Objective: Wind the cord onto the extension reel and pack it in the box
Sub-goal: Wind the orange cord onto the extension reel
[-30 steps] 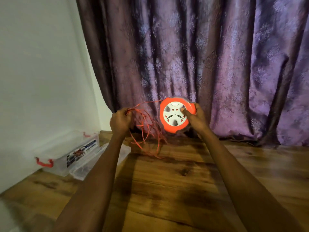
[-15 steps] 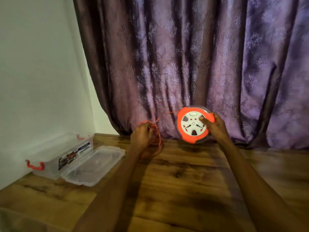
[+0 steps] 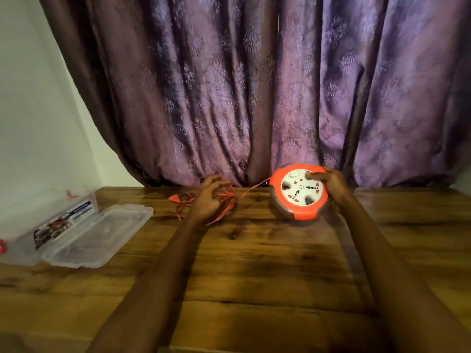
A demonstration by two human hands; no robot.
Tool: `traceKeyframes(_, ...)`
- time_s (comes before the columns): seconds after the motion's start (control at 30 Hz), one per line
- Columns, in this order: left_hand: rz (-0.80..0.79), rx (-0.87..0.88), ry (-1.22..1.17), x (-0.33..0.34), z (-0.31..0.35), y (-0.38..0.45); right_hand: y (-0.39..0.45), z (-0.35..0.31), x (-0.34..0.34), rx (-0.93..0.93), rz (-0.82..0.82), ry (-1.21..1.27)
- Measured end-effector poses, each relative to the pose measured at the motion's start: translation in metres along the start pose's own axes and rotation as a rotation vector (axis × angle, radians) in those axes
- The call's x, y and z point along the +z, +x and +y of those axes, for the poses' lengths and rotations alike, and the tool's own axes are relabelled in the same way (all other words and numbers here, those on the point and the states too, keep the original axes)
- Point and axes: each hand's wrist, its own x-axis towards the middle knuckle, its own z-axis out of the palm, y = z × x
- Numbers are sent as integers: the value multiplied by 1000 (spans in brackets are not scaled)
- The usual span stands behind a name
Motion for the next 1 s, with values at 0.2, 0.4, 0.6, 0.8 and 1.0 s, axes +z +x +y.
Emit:
traceKeyframes(0.2,210,68,83,-17,-10,-8,6,7,12,-52,28,-49)
traceKeyframes(0.4,52,83,-40,-7,-6,-10,8,1,23,-77,-6,-24)
traceKeyframes(0.6,-302,-4,3,5,-7,-4,4,1,13,-72,12,-1)
traceKeyframes(0.8,-361,-45,378,11,-15,-10,-1,0,10,-77,87,51)
traceKeyframes(1.0,-311,-228,151,-15,-25,-8,-1,-2,19,-136,168,32)
